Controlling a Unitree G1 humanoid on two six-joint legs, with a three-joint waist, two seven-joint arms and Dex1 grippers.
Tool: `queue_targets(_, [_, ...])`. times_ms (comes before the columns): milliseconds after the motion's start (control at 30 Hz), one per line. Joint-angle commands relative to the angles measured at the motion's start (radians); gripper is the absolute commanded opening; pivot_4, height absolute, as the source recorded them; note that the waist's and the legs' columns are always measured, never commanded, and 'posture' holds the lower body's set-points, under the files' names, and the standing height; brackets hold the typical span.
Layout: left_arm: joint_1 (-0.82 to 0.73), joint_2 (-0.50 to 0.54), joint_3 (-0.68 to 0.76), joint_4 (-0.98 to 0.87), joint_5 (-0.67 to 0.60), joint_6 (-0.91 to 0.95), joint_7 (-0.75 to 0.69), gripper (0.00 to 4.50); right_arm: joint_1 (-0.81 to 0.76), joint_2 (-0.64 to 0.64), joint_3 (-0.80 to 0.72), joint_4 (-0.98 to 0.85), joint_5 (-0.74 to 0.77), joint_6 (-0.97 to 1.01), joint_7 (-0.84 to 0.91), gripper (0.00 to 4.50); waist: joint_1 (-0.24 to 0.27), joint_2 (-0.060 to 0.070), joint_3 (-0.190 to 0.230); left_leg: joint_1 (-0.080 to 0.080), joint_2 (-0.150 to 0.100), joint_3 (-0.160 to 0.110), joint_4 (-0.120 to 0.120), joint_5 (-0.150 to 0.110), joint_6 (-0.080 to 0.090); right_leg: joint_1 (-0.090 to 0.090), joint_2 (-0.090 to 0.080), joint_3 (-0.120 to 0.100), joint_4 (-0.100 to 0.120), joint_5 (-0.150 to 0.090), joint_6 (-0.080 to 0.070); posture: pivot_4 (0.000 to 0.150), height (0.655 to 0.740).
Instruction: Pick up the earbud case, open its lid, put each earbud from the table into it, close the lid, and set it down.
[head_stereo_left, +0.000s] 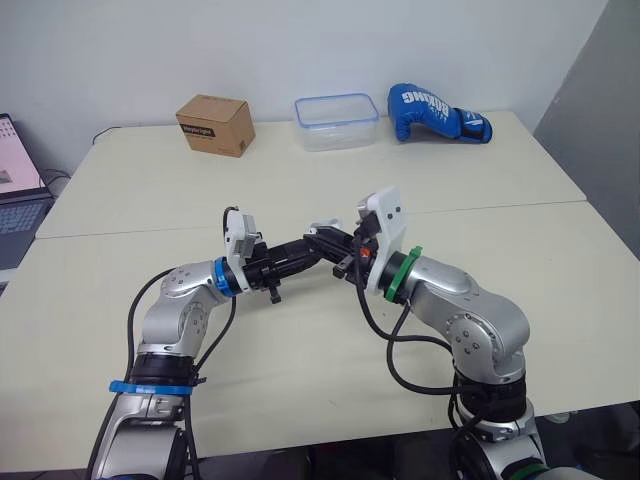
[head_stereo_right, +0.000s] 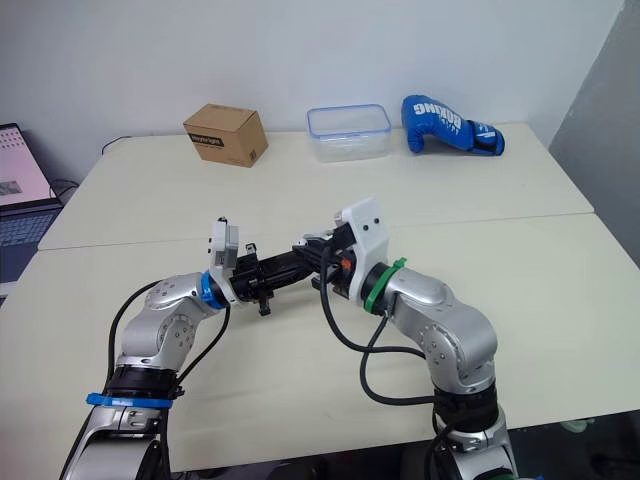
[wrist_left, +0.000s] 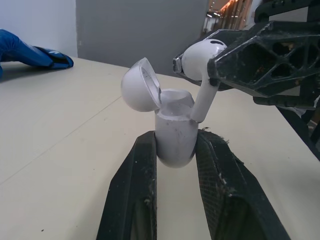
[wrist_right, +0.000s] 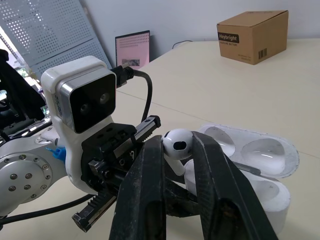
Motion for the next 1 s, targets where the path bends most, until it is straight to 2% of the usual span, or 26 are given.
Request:
queue_targets(33, [-0.002,0.002,0.023,-0.051,-0.026,-0.011,-0.009,0.75,-0.023,0.0,-0.006,-0.009,0.024,-0.027,-0.011,0.39,0.0,0.0,0.0,0.0,0.0,0.0,0.0,0.0,0.0,0.0,0.0,0.0,0.0,0.0,0.0,0.15,0.7307])
queue_targets(1000, [-0.009,-0.035,0.045,-0.069,-0.036,-0.038,0.038,0.75,-0.043,-0.059,0.048,0.013,0.063,0.031,-0.079,0.39,0.0,0.0,0.0,0.0,0.0,0.0,0.0,0.0,0.0,0.0,0.0,0.0,0.0,0.0,0.0,0.15,0.7307])
